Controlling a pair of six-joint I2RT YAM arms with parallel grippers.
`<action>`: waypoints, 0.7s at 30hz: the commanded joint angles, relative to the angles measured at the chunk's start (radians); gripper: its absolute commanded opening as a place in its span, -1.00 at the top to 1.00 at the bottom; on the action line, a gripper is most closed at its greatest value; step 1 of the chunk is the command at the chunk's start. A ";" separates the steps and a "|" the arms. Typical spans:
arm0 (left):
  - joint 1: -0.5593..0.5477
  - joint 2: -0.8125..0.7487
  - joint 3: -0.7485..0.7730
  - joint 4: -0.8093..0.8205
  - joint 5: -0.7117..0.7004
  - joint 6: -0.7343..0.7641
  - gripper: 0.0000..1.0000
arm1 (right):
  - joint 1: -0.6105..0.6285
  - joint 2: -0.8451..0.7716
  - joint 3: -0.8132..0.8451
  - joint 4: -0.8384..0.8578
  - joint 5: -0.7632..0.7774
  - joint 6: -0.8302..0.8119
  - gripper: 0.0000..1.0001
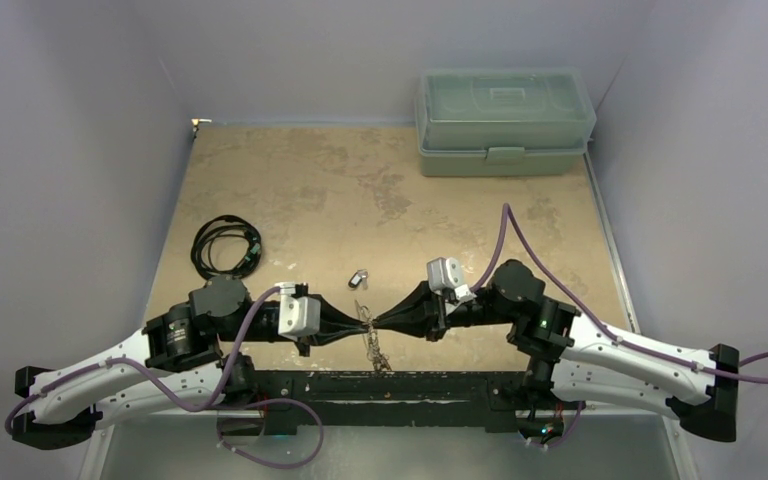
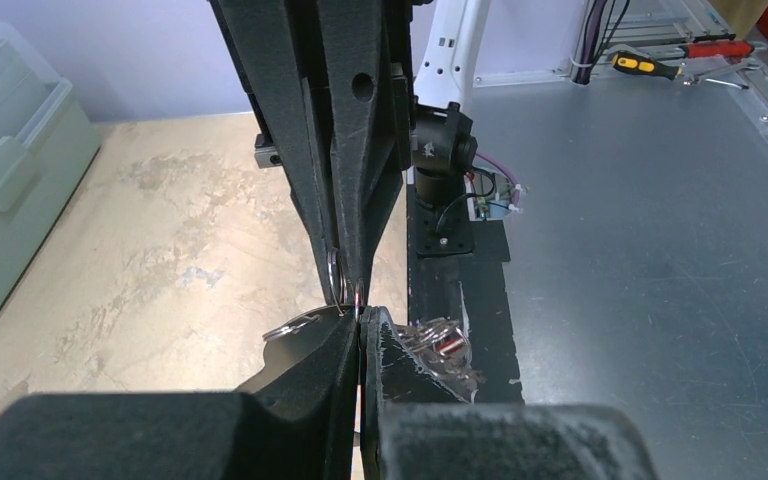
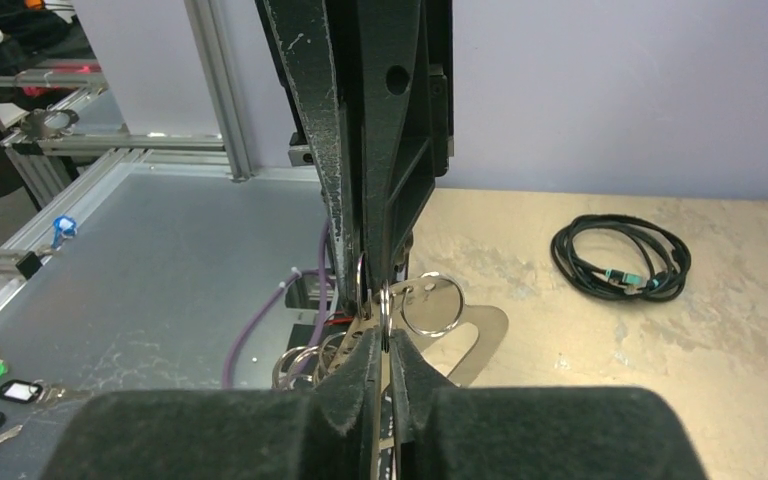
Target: Put the keys on the keyring
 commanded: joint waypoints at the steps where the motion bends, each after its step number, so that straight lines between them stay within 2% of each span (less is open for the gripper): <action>1: 0.006 -0.009 0.005 0.070 0.024 0.003 1.00 | 0.005 -0.030 0.046 -0.006 0.033 0.000 1.00; 10: 0.006 -0.005 0.014 0.017 0.017 0.094 1.00 | 0.004 0.012 0.218 -0.245 0.032 0.046 1.00; 13: 0.006 -0.014 0.000 0.033 0.014 0.132 1.00 | 0.004 0.045 0.268 -0.289 -0.034 0.117 1.00; 21: 0.006 -0.031 -0.054 0.064 0.003 0.298 1.00 | 0.000 0.119 0.406 -0.449 -0.075 0.207 1.00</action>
